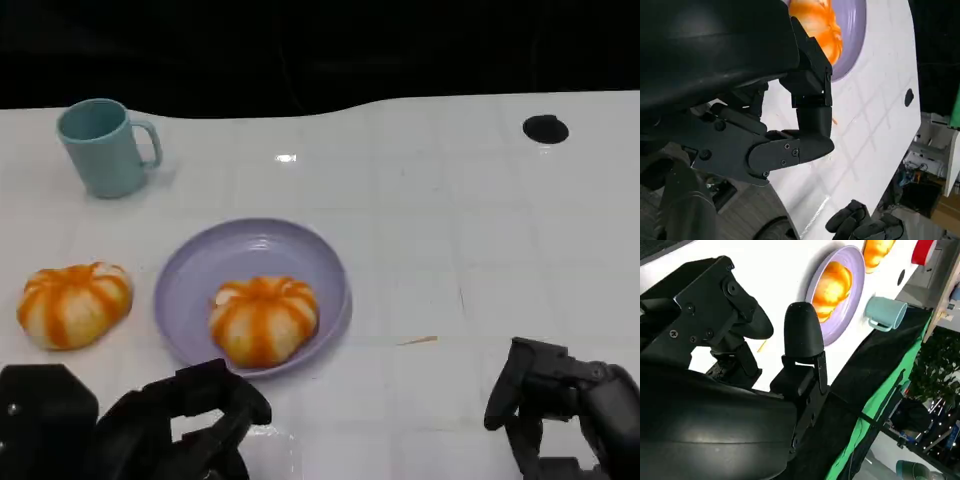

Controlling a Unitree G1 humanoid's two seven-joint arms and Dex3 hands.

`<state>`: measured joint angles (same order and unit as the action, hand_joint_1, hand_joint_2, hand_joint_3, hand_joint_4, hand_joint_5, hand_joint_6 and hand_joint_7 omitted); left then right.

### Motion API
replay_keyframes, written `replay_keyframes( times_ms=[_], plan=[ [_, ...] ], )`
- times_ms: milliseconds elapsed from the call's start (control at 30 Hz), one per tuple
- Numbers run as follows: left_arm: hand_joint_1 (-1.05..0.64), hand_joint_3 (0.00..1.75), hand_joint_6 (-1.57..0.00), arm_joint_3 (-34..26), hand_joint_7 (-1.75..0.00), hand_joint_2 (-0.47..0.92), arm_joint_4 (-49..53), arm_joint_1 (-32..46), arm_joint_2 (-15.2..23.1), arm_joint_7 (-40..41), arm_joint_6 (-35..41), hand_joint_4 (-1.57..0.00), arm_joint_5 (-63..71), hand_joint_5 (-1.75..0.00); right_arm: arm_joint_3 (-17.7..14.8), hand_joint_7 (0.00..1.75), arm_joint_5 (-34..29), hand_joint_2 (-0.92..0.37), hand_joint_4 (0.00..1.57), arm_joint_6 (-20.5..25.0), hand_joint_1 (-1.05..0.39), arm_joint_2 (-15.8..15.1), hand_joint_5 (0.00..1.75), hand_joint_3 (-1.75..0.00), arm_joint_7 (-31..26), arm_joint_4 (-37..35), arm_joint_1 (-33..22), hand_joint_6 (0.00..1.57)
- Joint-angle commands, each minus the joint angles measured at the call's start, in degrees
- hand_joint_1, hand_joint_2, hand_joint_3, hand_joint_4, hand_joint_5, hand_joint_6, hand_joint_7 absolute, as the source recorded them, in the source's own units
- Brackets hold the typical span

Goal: Grasp the bread from the table and place it into the plate.

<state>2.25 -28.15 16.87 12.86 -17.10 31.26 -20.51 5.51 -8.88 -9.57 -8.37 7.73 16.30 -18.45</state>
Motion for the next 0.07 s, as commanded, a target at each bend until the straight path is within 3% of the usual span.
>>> replay_keyframes(
  times_ms=[33, 67],
  plan=[
    [-0.39, 0.64, -0.64, -0.2, -1.41, 0.85, 0.8, 0.7, 0.5, -0.6, -1.7, -0.69, 0.6, -1.75, -0.4, 1.52, 0.8, -0.38, 0.93, -0.3, 0.09, -0.4, 1.75, -1.4, 0.1, -0.4, 0.0, 0.78],
    [-0.39, 0.63, -0.64, -0.2, -1.42, 0.85, 1.1, 0.7, 0.5, -0.6, -1.9, -0.69, 0.5, -1.75, -0.5, 1.52, 0.8, -0.37, 0.93, -0.5, 0.09, -0.4, 1.75, -1.4, 0.0, -0.7, 0.1, 0.79]
  ],
)
